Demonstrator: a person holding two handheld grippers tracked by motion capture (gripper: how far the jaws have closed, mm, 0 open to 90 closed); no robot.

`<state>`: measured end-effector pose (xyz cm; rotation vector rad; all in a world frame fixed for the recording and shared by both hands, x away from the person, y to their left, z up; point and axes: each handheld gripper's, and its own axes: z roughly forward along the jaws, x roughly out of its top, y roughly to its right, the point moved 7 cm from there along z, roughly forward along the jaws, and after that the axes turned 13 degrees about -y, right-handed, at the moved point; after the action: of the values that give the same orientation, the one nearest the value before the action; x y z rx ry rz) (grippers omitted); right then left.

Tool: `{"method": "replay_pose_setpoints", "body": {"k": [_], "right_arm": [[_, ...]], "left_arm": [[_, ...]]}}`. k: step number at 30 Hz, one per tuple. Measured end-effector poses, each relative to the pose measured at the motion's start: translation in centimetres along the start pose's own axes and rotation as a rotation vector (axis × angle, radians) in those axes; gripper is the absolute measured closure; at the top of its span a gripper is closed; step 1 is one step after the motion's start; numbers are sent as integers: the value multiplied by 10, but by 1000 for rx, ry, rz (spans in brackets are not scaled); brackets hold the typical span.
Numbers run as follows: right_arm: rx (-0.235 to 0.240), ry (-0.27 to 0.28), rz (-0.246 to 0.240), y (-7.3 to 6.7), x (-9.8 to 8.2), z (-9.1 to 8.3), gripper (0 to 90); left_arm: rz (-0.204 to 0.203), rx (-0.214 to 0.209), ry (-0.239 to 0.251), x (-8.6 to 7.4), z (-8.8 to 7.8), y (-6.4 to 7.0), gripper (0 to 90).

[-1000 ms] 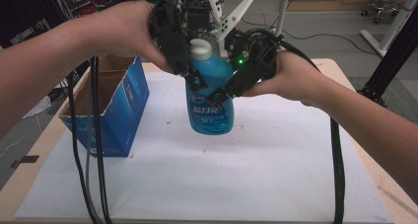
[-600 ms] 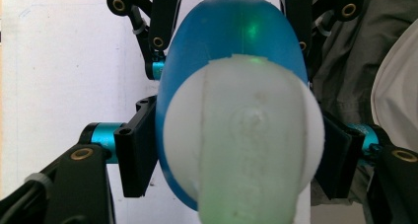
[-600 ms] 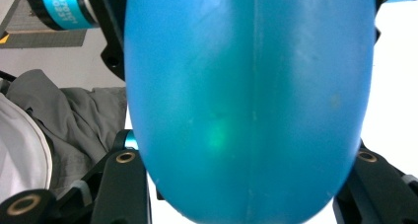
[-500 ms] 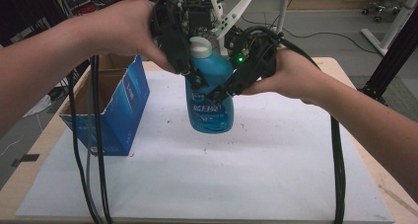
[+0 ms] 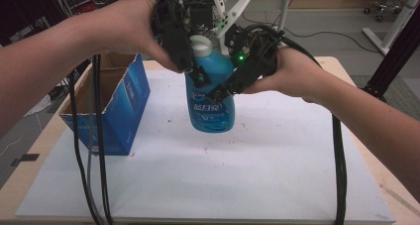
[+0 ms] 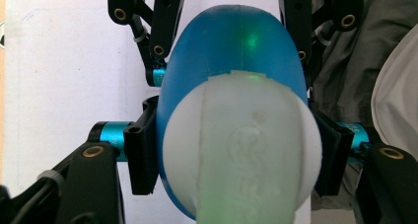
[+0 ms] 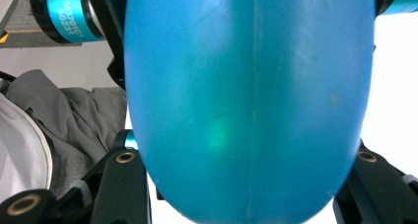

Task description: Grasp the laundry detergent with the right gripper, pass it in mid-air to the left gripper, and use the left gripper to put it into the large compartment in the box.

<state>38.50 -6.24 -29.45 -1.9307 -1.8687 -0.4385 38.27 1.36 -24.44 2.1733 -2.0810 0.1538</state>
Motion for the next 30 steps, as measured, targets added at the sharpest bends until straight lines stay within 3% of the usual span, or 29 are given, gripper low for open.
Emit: {"method": "replay_pose_setpoints", "body": {"k": [8,9,12,16,18,30], "right_arm": [[0,-1,-2,0,1,0,465],[-22,-3,-6,2,1,1,465],[0,-1,-1,0,1,1,465],[-17,-1,-5,3,0,2,463],[5,3,-2,1,1,1,462],[19,-9,-14,0,0,5,432]], "left_arm": [[-2,8,-4,-1,0,0,372],[-6,7,-1,-1,0,0,372],[-5,7,0,-1,0,-1,373],[-5,3,12,-1,0,-1,377],[-5,5,12,-1,0,-2,378],[-10,-12,19,-3,3,-1,380]]}}
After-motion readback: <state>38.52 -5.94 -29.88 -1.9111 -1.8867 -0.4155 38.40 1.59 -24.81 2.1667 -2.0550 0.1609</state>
